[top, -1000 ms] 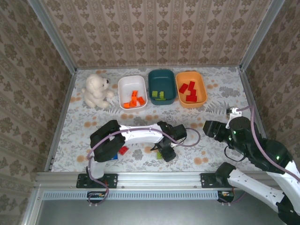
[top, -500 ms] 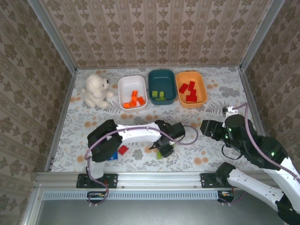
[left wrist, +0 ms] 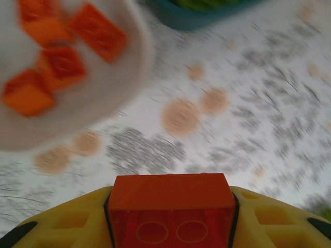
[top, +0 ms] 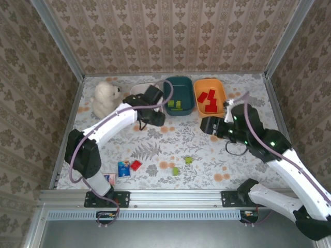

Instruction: Sort the legos into containers by color

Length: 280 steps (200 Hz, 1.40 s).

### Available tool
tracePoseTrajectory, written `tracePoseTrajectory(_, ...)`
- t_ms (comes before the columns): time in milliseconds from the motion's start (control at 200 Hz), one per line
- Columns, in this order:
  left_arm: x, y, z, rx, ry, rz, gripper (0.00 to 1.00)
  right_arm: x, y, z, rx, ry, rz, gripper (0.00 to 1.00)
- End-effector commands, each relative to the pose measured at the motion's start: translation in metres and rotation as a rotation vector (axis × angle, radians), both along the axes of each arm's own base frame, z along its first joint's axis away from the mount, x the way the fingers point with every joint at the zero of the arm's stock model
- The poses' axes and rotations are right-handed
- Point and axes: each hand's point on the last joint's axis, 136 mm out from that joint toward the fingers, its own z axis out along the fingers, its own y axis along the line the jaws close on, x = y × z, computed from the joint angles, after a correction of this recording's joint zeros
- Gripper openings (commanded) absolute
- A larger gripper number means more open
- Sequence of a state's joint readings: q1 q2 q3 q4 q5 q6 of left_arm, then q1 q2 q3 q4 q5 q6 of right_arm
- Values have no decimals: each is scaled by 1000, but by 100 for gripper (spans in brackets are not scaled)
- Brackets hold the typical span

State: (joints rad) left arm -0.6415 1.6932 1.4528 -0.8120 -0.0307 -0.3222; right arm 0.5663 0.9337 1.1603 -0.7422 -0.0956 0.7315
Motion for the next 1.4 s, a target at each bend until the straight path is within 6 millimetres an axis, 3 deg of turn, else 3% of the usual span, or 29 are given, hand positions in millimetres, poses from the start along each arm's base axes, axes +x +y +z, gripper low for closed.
tracePoseTrajectory(0,52,17,0,-32,-27,130,39,13,35,25,116,-40,145,70)
tracePoseTrajectory(230,147,51,-14,-74,-38,381,38,54,73,11,159,56,232,71)
tracePoseTrajectory(480,198,71,-46,-139,15,649,37,82,92,8,185,67,254,72)
tracePoseTrajectory(755,220,68,-78,-171,38,791,38,97,101,-13,204,138,271,72)
tracePoseTrajectory(1040,219,67,-100,-188,89,850,45,105,102,-24,200,172,280,73)
tracePoseTrajectory(1230,218,62,-98,-220,111,842,57,105,101,-29,157,179,299,74)
tracePoseTrajectory(1395,222,57,-67,-267,67,807,68,98,104,-32,89,175,330,74)
